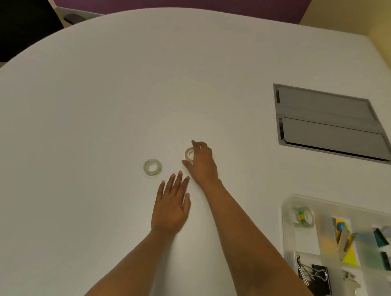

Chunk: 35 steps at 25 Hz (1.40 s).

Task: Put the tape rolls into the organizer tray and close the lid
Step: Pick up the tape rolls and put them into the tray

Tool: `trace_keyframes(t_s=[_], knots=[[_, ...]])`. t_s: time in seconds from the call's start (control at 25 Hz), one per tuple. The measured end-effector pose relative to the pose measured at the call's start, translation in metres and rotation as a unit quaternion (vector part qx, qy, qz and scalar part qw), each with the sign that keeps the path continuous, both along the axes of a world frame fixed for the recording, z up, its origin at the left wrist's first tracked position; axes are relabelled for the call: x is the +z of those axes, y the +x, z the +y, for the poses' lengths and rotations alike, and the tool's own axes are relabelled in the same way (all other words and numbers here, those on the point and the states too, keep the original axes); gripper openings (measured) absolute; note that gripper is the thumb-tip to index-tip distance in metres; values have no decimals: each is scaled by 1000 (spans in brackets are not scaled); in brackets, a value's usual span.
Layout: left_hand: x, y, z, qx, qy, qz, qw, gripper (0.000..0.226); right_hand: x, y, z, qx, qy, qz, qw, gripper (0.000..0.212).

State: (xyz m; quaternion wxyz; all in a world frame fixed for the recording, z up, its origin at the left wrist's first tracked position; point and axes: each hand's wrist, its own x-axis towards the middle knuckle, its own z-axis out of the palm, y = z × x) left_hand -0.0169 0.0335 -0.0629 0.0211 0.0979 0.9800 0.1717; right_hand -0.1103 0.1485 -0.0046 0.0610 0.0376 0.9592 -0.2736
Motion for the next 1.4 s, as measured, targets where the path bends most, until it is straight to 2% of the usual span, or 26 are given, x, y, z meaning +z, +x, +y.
trace_keyframes(t_s=[0.16,0.44,0.64,0.96,1.16,1.28,1.4], knots=[[2,0,0,1,2,3,1000,52,-5,-1,-4,32,59,16,998,53],[2,1,-1,-6,-1,-9,1000,51,14,17,9,-8,5,60,998,49],[7,6,-2,-14,0,-34,999,51,35,52,36,-67,-55,94,992,49],[21,55,5,5,-12,-80,997,52,54,131,106,-156,-67,117,978,49],[29,83,13,10,-21,-98,995,52,60,180,155,-244,-82,148,955,48],[32,94,20,19,-25,-106,994,53,57,206,184,-284,-64,126,948,47],[35,101,27,27,-32,-116,992,53,47,220,198,-255,-29,50,965,47]])
